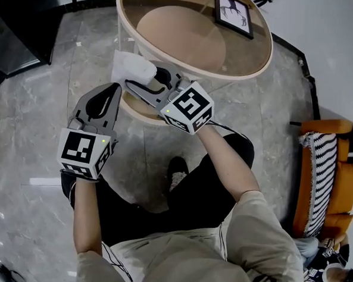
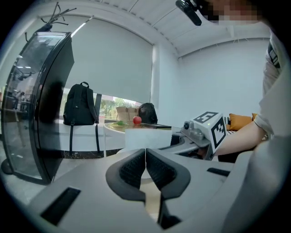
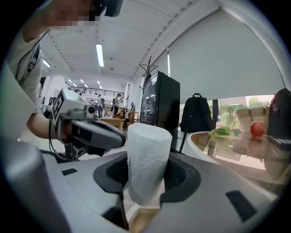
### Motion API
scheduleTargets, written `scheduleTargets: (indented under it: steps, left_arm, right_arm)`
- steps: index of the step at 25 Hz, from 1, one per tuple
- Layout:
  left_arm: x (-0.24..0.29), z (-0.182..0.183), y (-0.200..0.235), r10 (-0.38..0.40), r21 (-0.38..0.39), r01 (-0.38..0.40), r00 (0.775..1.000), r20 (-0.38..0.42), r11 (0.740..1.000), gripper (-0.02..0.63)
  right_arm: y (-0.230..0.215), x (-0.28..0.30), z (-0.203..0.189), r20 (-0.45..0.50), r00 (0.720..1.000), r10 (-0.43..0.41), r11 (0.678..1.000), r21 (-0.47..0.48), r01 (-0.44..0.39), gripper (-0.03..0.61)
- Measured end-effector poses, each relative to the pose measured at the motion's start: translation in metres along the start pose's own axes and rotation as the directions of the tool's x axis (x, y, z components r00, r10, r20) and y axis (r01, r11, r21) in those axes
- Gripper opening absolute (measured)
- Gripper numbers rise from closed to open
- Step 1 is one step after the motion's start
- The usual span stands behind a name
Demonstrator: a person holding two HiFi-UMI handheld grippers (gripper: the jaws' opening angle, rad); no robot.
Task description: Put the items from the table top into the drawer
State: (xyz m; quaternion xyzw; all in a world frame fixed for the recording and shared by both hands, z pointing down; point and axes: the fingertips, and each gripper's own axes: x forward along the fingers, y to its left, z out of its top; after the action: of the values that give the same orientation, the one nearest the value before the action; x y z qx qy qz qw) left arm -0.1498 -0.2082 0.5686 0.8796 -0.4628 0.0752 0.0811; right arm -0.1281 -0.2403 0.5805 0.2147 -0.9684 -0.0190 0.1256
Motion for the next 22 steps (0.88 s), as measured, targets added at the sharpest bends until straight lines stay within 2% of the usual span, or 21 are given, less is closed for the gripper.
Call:
scheduleTargets:
  steps: [4,10,16,22]
  left_arm:
    - [0.003,-0.016,-0.009,-0.015,-0.011,0.015,1.000,-0.022,1.000,0.021]
    - [0.012,-0.038,-0.036,-0.045,-0.045,0.044,0.998,-0.033,0.998,0.021]
    - [0.024,-0.043,-0.052,-0.080,0.019,0.081,0.996,-0.034,0.997,0.021]
    - [0.011,-0.051,-0.038,-0.022,0.007,0.022,0.999,-0.042,1.000,0.021]
  right_arm:
    - [-0.004,-0.010,-0.061,-0.131,0.991,0.012,1.000,0.023,-0.009,0.209]
    - [-0.038,-0.033,-0.143,-0.284,0.959,-0.026,0.993,0.102,0.057,0.209]
    - [-0.058,-0.019,-0.211,-0.393,0.919,-0.027,0.982,0.161,0.097,0.209]
    - [-0.069,-0.006,-0.256,-0.498,0.867,-0.015,0.978,0.172,0.116,0.209]
